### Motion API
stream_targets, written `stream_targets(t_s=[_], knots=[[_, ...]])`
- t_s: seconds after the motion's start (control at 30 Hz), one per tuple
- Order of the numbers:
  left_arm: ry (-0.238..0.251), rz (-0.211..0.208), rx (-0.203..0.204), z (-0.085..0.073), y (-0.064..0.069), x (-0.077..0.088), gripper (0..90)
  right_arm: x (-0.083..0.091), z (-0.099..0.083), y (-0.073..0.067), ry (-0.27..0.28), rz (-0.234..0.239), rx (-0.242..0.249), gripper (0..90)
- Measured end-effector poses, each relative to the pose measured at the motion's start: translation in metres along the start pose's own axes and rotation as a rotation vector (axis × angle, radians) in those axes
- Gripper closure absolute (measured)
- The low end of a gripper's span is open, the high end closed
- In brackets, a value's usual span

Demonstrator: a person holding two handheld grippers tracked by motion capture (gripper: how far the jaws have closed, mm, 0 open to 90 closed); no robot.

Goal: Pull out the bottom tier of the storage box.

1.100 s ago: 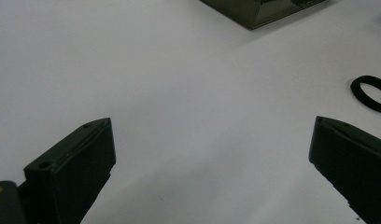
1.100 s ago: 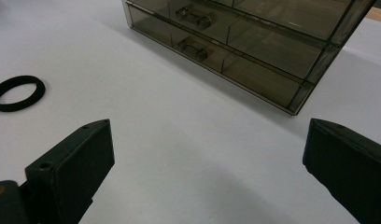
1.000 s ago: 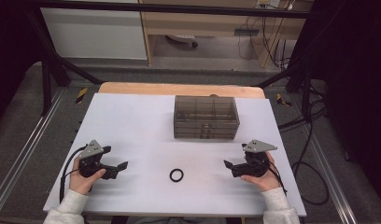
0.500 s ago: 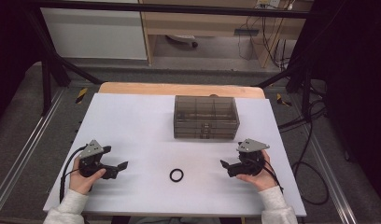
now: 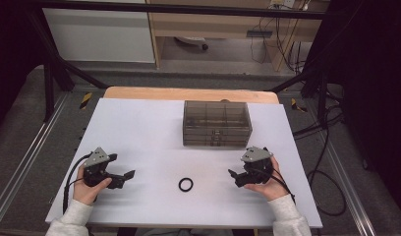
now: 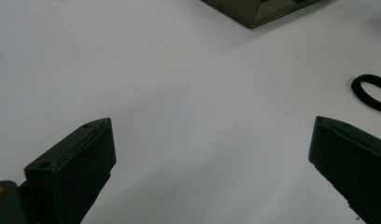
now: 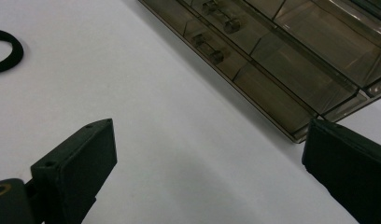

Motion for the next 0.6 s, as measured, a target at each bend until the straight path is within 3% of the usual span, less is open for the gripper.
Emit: stream_targets(t_s=[0.6], knots=[[-0.009, 0.002, -0.003, -0.001, 0.001, -0.002, 0.2, -0.004, 0.013, -0.009, -0.047, -0.069, 0.149, 3.7]])
Point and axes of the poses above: each handheld gripper's, and its own axes: x roughly backward along the jaws, z roughly out of its top, y roughly to its right, the point moved 6 cm from there along -x, roughly forward along the jaws, and after that the axes turned 10 degrees about -y, right-handed, at the moved point
